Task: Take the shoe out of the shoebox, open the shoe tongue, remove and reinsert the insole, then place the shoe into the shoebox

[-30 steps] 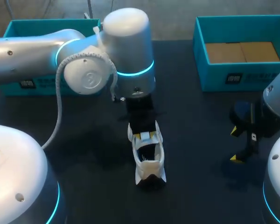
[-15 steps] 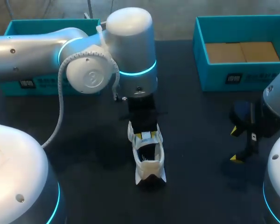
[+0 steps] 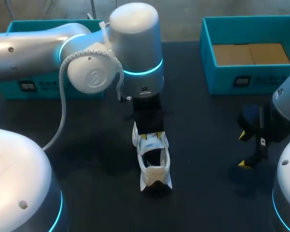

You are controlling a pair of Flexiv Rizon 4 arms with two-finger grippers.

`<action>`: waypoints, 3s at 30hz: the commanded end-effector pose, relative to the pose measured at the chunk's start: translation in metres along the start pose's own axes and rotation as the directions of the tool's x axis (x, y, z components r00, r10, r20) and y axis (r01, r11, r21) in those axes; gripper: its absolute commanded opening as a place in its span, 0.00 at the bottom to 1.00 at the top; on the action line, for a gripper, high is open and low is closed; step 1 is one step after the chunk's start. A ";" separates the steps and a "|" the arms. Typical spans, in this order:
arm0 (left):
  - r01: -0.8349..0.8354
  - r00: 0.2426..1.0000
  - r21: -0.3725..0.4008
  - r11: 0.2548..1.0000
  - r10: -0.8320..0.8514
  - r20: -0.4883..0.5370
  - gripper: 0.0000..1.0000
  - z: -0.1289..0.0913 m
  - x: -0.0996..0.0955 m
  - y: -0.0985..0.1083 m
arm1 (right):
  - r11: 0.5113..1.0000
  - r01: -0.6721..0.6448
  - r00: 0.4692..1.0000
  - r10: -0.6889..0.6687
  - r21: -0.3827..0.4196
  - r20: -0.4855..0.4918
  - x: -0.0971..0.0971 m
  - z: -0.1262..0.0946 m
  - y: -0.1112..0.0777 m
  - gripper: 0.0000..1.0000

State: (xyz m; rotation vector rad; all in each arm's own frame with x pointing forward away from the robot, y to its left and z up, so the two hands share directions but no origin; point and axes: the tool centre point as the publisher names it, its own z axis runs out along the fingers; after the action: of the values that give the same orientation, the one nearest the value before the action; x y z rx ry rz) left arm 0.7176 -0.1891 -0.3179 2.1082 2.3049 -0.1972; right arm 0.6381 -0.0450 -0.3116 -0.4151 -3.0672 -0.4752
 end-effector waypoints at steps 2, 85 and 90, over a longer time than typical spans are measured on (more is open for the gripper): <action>0.002 1.000 -0.006 1.000 -0.002 0.002 0.37 -0.009 0.005 -0.002 | 1.000 0.001 1.000 -0.001 -0.002 0.003 0.001 0.001 -0.001 1.00; 0.927 0.364 -0.089 0.366 -0.931 -0.036 1.00 -0.055 0.008 -0.075 | 1.000 0.001 1.000 -0.001 -0.002 0.003 0.001 0.001 -0.001 1.00; 0.986 0.127 -0.094 0.136 -0.987 -0.093 1.00 -0.032 -0.009 -0.086 | 1.000 0.001 1.000 -0.001 -0.002 0.003 0.001 0.001 -0.001 1.00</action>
State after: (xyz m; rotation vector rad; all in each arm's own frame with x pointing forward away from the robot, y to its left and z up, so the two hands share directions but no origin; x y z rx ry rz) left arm 0.6391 -0.1859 -0.2624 0.4266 3.2380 -0.0596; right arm 0.6381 -0.0450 -0.3116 -0.4147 -3.0672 -0.4753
